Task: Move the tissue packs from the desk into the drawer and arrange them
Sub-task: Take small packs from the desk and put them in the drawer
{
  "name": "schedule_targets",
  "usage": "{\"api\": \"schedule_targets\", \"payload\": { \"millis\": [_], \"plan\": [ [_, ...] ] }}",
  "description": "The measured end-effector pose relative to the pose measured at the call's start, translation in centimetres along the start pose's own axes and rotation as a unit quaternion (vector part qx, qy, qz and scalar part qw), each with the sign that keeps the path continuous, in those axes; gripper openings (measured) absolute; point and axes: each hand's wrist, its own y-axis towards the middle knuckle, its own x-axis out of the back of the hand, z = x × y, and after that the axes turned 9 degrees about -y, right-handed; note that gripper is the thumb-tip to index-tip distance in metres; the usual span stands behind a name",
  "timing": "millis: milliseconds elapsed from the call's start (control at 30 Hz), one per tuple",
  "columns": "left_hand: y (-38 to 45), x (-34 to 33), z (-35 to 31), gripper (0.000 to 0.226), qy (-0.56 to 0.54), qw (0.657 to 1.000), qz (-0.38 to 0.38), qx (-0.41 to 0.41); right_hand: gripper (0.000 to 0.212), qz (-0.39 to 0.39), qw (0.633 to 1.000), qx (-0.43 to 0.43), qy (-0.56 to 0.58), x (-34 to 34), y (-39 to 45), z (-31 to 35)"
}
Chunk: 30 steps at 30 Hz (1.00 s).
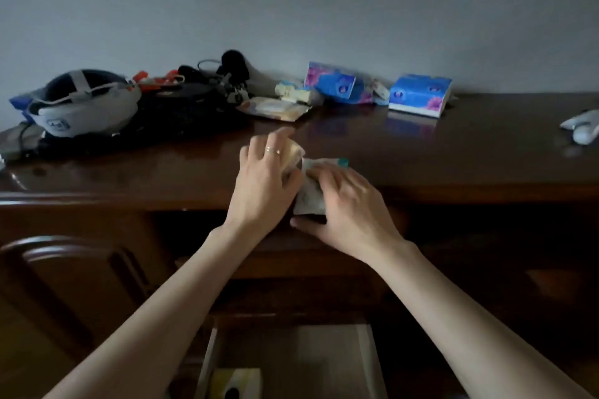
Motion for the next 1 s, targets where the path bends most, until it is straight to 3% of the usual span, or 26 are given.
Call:
{"api": "schedule_targets", "payload": {
  "millis": [67,133,233,300,367,400,467,500,567,633,767,833,900,1000],
  "plan": [
    [-3.9,0.3,-1.1,0.061,-0.072,0.996,-0.06,0.012,0.051,-0.089,0.995,0.002,0.055,-0.2,-2.3,2.1],
    [-8.2,0.3,-1.6,0.061,-0.111,0.988,-0.103,0.017,0.039,-0.156,0.982,-0.012,0.109,-0.6,-4.6,3.2],
    [-15.2,-0.4,0.0,0.061,-0.154,0.976,-0.127,0.081,0.038,-0.147,0.977,0.003,0.154,-2.8,-10.1,4.6],
    [-19.9,-1.2,1.6,0.061,-0.2,0.952,-0.13,0.193,0.037,-0.076,0.979,-0.029,0.185,-5.4,-15.2,5.4],
    [-24.5,-2.1,3.2,0.059,-0.225,0.92,-0.125,0.296,0.033,0.06,0.973,-0.119,0.189,-8.5,-20.2,6.0],
    [-26.6,-2.5,4.0,0.058,-0.231,0.902,-0.122,0.344,0.035,0.147,0.954,-0.175,0.194,-10.1,-22.4,6.1],
    [-29.9,-3.2,5.8,0.055,-0.221,0.864,-0.111,0.439,0.037,0.314,0.88,-0.271,0.23,-13.3,-25.9,6.0],
    [-31.2,-3.5,6.7,0.056,-0.213,0.845,-0.104,0.48,0.029,0.378,0.844,-0.288,0.25,-14.5,-27.3,5.9],
    [-33.1,-4.0,8.5,0.059,-0.194,0.818,-0.082,0.535,0.01,0.456,0.808,-0.281,0.244,-16.4,-29.5,6.0],
    [-34.4,-4.3,9.9,0.06,-0.17,0.803,-0.06,0.568,0.003,0.501,0.779,-0.287,0.244,-17.8,-31.2,6.5],
    [-35.8,-4.9,11.6,0.056,-0.144,0.788,-0.05,0.596,0.017,0.544,0.706,-0.365,0.268,-19.6,-33.3,7.4],
    [-36.1,-5.2,11.9,0.054,-0.136,0.793,-0.034,0.592,0.037,0.532,0.673,-0.427,0.286,-20.0,-33.5,7.8],
    [-36.4,-5.5,11.9,0.055,-0.133,0.79,-0.019,0.598,0.052,0.535,0.682,-0.415,0.277,-20.1,-33.6,8.0],
    [-36.8,-6.0,12.1,0.056,-0.138,0.79,-0.003,0.597,0.041,0.561,0.74,-0.308,0.208,-20.4,-34.2,8.2]
  ]
}}
